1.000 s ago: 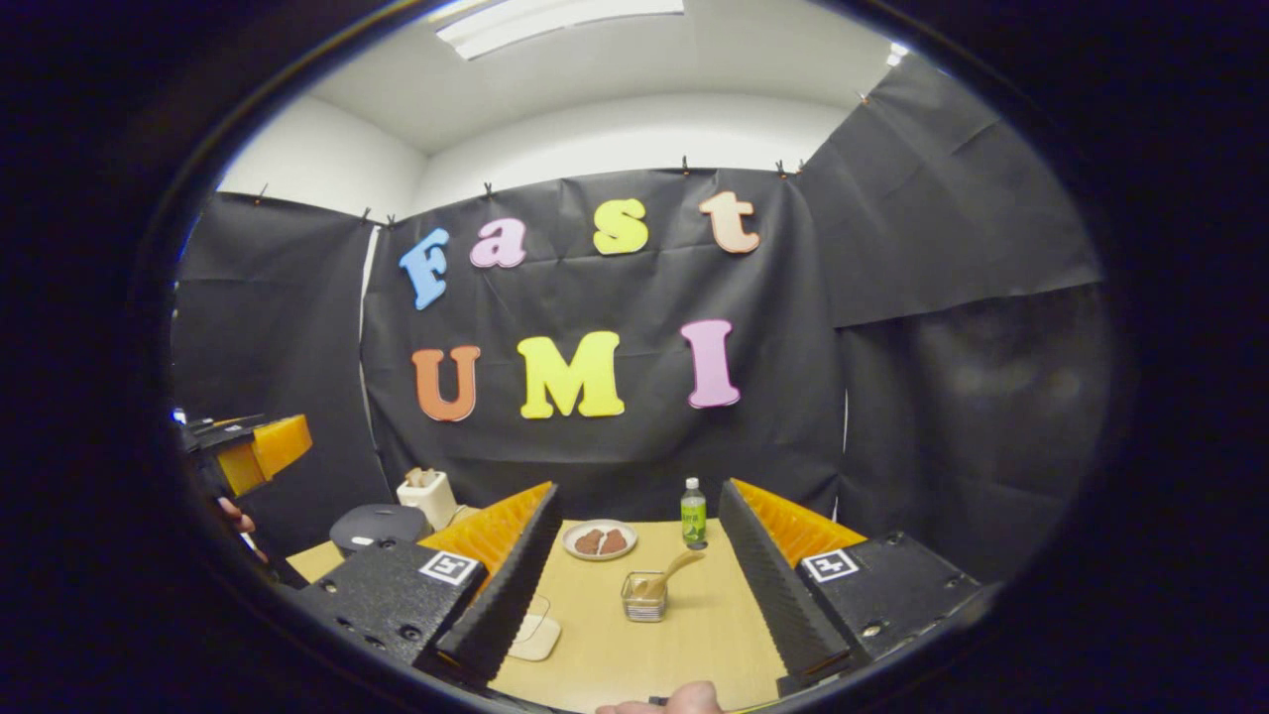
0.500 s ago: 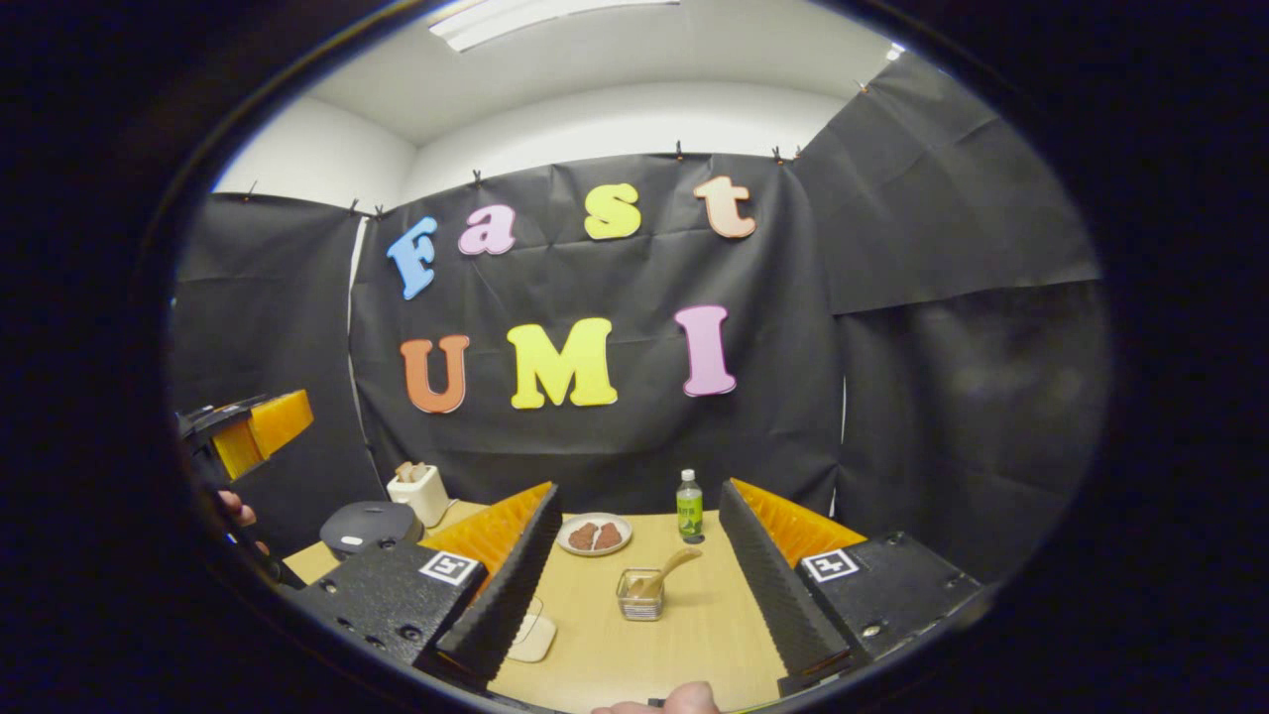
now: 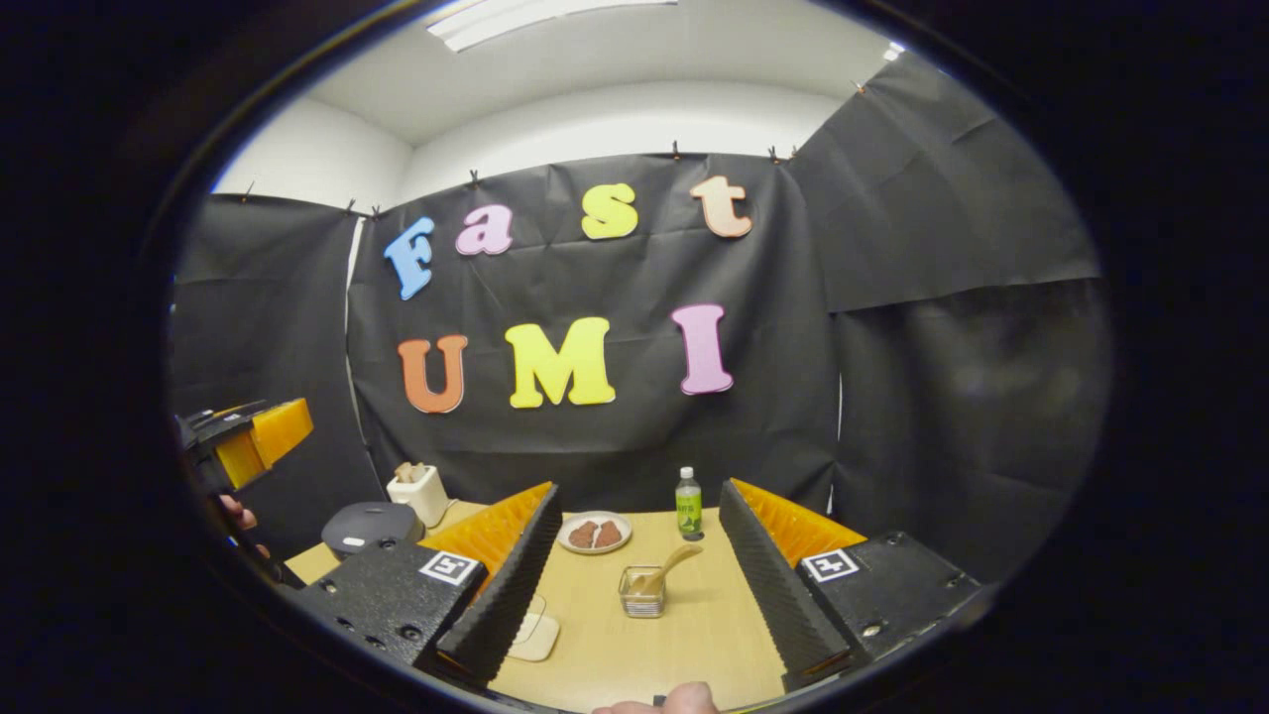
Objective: Close the left gripper, press the button to open the rice cooker; take a wooden spoon from the chopstick holder with the right hand, scoop a spoonful of rice and pour it into the rice cooker, then put the wooden spoon back into the chopstick holder.
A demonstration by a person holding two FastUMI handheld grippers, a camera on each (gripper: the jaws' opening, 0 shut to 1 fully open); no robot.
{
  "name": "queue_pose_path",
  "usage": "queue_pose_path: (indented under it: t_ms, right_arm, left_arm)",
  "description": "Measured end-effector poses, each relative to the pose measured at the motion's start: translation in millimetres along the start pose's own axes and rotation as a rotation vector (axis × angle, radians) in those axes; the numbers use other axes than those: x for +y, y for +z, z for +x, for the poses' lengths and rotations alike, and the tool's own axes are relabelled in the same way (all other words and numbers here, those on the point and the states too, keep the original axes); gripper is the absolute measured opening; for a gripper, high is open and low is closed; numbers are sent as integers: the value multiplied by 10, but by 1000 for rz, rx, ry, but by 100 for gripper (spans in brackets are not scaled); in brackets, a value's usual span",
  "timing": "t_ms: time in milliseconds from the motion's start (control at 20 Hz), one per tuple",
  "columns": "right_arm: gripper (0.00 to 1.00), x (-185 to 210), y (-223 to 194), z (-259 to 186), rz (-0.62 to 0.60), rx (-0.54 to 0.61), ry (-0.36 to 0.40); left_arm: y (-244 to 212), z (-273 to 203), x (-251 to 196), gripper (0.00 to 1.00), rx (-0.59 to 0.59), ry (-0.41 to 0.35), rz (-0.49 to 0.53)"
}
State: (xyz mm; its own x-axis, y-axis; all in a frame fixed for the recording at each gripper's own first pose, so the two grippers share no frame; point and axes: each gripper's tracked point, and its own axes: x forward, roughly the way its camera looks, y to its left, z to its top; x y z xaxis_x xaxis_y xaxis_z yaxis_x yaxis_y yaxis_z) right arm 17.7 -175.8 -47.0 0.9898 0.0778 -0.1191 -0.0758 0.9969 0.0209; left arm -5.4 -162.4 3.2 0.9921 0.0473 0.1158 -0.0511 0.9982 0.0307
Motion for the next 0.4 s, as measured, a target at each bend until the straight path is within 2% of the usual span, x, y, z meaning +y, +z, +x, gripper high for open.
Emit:
queue_pose_path:
  t_ms: [400]
  right_arm:
    - [100,21,-11,-153,0,-6,-11]
  left_arm:
    - [17,-45,-63,95,-2,-35,5]
